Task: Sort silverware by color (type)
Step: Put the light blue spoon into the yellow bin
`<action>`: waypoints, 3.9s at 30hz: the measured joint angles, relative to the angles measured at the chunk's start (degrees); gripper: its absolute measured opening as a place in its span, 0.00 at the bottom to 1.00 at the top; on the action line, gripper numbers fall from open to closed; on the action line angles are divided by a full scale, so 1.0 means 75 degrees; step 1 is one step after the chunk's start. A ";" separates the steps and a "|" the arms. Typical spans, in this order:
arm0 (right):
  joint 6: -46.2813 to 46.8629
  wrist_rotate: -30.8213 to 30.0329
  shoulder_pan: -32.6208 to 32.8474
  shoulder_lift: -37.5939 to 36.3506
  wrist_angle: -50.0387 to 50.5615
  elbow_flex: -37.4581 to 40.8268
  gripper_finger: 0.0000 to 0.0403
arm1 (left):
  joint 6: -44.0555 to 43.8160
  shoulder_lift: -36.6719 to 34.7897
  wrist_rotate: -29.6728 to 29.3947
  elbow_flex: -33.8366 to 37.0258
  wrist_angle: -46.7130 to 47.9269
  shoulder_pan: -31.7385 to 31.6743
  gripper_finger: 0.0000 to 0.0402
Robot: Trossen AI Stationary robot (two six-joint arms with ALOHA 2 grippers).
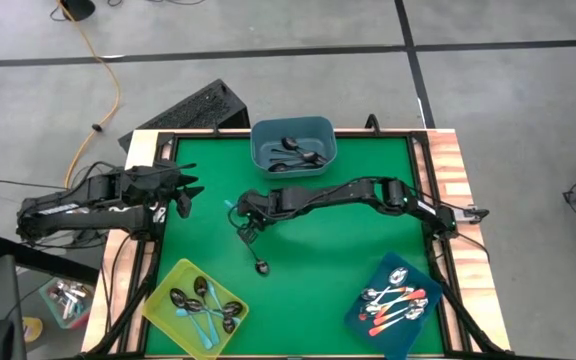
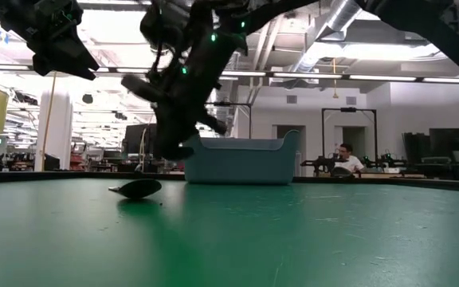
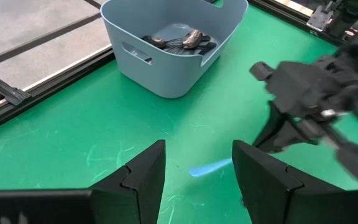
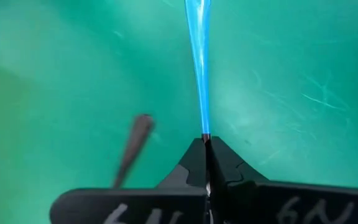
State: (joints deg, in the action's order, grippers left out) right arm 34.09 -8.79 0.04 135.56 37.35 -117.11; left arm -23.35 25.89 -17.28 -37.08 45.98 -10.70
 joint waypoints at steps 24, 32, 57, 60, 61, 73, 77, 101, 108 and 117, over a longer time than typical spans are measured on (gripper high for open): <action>-0.0292 -0.0958 0.1077 -0.0017 -0.1568 -0.0835 0.01 | 0.0227 -0.0003 0.0473 0.0000 0.0003 0.0000 0.42; -0.0350 -0.0998 0.1468 -0.0017 -0.2478 -0.0838 0.01 | 0.0362 -0.0003 0.0676 0.0000 0.0003 0.0000 0.42; -0.0457 -0.1083 0.2402 0.0599 -0.4916 -0.0839 0.01 | 0.0382 -0.0003 0.0877 0.0000 0.0003 0.0000 0.42; -0.0285 -0.1228 0.2482 0.0595 -0.4902 -0.0841 0.01 | 0.0379 0.0000 0.0877 0.0000 0.0003 0.0000 0.42; -0.0242 -0.1228 0.2510 0.0598 -0.4908 -0.0841 0.01 | 0.0376 0.0000 0.0877 0.0000 0.0003 0.0000 0.42; 0.0088 -0.2026 0.2864 0.0592 -0.5325 -0.0841 0.01 | 0.0364 -0.0002 0.0874 0.0000 0.0003 0.0000 0.42; 0.0094 -0.2044 0.2871 0.0595 -0.5792 -0.0835 0.01 | 0.0361 -0.0002 0.0871 0.0000 0.0003 0.0000 0.42; 0.0790 -0.1895 0.2969 0.1923 -0.5915 -0.2254 0.01 | 0.0358 -0.0003 0.0871 0.0000 0.0009 0.0003 0.42; 0.0877 -0.1843 0.2989 0.1962 -0.5360 -0.2248 0.01 | 0.0353 -0.0003 0.0868 0.0000 0.0009 0.0003 0.42; 0.1063 -0.1792 0.3100 0.1965 -0.4809 -0.2202 0.01 | 0.0384 -0.0003 0.0863 0.0000 0.0009 0.0003 0.42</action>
State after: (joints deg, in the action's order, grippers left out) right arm 42.06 -22.23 23.29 150.30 1.28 -133.62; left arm -20.48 25.87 -10.81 -37.08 46.04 -10.68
